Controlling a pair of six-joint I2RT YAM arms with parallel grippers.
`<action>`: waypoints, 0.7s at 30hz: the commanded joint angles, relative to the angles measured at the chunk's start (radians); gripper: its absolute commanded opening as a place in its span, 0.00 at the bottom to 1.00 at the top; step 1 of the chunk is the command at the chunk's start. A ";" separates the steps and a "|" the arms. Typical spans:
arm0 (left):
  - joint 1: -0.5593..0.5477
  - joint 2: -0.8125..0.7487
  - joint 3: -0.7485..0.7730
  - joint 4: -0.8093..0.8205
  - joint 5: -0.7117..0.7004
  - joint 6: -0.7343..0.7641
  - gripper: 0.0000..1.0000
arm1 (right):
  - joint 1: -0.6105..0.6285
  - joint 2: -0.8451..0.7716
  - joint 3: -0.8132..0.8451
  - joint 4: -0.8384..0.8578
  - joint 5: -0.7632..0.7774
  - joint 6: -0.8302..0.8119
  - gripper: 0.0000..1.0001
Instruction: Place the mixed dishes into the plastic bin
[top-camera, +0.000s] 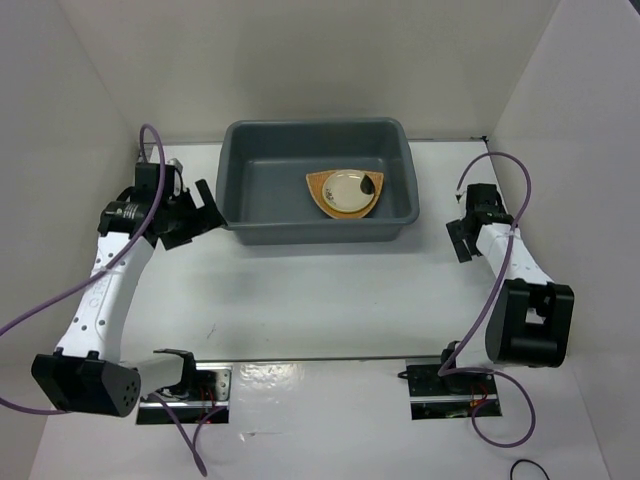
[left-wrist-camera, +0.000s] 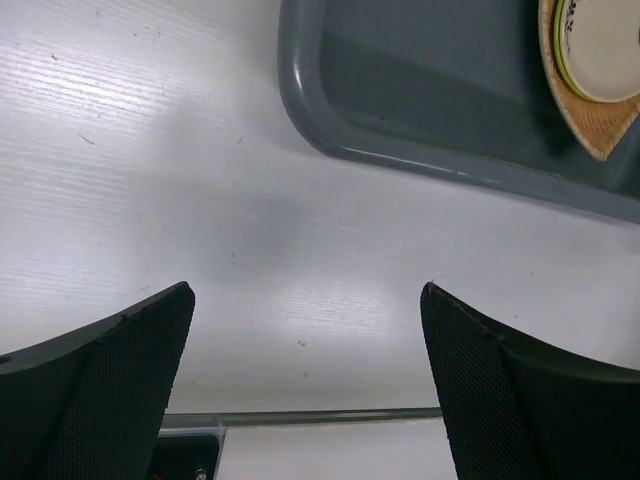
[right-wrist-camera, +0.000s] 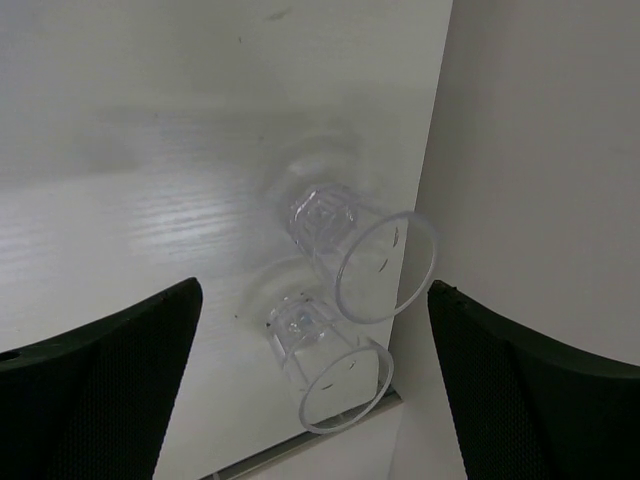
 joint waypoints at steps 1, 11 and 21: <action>0.034 -0.016 -0.001 0.043 0.070 0.065 1.00 | -0.031 0.007 -0.028 0.047 0.036 0.003 0.98; 0.104 0.046 -0.015 0.043 0.143 0.033 1.00 | -0.092 0.107 -0.072 0.089 -0.030 -0.049 0.97; 0.124 0.046 -0.034 0.033 0.103 -0.001 1.00 | -0.177 0.210 0.041 0.029 -0.223 -0.067 0.08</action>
